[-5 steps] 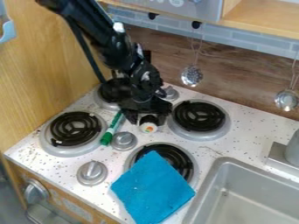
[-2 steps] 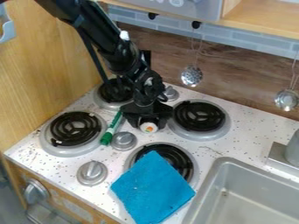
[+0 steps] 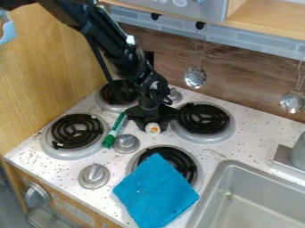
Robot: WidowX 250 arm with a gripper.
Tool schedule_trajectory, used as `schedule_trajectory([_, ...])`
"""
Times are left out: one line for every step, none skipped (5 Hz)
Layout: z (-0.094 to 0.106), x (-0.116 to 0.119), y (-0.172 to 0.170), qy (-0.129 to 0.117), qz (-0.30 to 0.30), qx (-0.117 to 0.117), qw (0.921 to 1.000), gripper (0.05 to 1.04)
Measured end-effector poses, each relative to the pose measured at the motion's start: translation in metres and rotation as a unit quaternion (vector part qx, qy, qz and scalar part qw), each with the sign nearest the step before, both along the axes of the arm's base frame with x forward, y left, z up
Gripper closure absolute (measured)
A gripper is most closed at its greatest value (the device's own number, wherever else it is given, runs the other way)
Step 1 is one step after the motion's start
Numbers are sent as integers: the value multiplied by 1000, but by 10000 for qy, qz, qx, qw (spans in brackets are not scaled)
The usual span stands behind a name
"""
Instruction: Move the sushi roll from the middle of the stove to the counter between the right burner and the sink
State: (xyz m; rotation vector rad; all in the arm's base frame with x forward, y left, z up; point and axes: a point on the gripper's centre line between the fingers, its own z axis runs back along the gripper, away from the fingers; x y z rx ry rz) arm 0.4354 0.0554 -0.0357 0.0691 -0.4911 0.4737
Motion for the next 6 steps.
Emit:
schedule_trajectory([0,1,1,17,27,6,10000,424])
schedule_trajectory([0,0,-2,13,-15,-101,9999,424])
schedule_trajectory([11,-11,-10,-53,-143,-214,9997,424])
schedule_trajectory([38,-11,-17,-320,-256,-361,9985,424])
schedule_trajectory([48,-9,-43,-380,-604,-516,9961,424])
schedule_trajectory([52,-6,-66,-349,-895,-504,9941,424])
